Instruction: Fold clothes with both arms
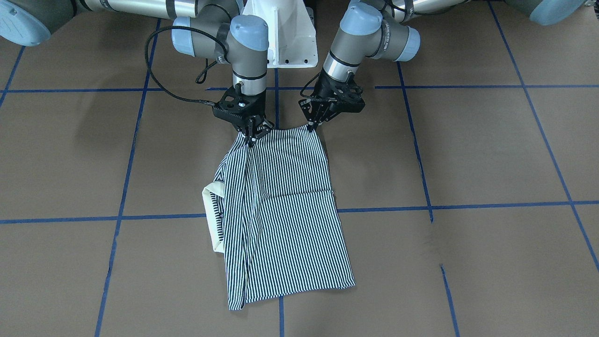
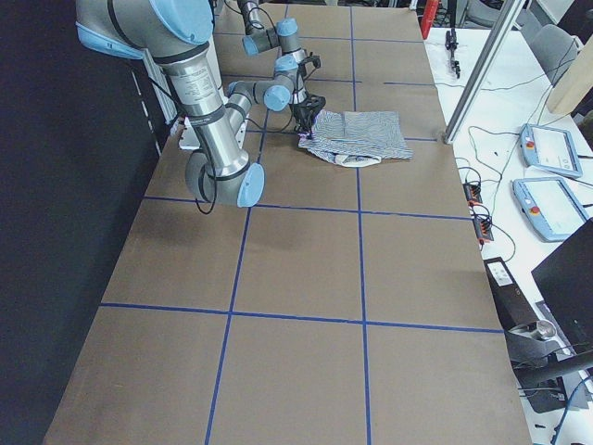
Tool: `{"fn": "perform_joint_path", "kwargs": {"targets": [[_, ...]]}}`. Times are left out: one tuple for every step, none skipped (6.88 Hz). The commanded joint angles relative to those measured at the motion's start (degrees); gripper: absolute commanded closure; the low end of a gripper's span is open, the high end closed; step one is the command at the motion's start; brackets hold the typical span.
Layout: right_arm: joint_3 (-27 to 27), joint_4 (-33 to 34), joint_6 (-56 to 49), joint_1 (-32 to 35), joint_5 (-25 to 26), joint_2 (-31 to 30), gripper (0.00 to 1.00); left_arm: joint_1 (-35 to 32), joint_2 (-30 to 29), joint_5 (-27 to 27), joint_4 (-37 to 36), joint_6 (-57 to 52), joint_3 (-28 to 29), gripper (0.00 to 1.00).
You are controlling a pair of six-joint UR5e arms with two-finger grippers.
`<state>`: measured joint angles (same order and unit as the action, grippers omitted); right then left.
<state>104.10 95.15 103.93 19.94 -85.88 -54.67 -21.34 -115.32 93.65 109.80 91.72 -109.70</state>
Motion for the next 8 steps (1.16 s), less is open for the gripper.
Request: {"fn": "perform_joint_path", "kwargs": {"targets": [[14.41, 11.24, 0.4, -1.38, -1.04, -1.93, 1.0, 0.07, -0.43, 3.27, -16.56, 0.13, -15.04, 1.0], [16.98, 13.12, 0.49, -2.26, -1.04, -1.93, 1.0, 0.07, -0.52, 4.85, -20.12, 0.21, -19.02, 1.0], [17.27, 13.31, 0.49, -2.53, -1.04, -1.93, 1.0, 0.07, -0.7, 5.13, -20.93, 0.13, -19.58, 1.0], [16.49, 13.31, 0.49, -2.97, -0.95, -1.84, 1.0, 0.33, -0.79, 5.13, -21.03, -0.05, -18.72, 1.0], [15.09, 12.79, 0.23, -2.8, -0.78, -1.14, 1.0, 0.42, -0.87, 5.13, -20.77, -0.4, -17.32, 1.0], [13.86, 12.52, -0.47, -0.36, -0.95, -0.7, 1.0, -0.18, -3.48, 4.7, -20.77, -3.88, -13.39, 1.0], [10.45, 10.08, -1.09, 2.79, -1.13, 1.13, 1.0, -2.45, -4.56, 4.96, -20.59, -5.92, -11.61, 1.0], [5.37, 8.41, -1.96, 5.7, -1.56, 4.11, 1.0, -4.65, -5.09, 5.13, -20.5, -6.11, -10.37, 1.0]]}}
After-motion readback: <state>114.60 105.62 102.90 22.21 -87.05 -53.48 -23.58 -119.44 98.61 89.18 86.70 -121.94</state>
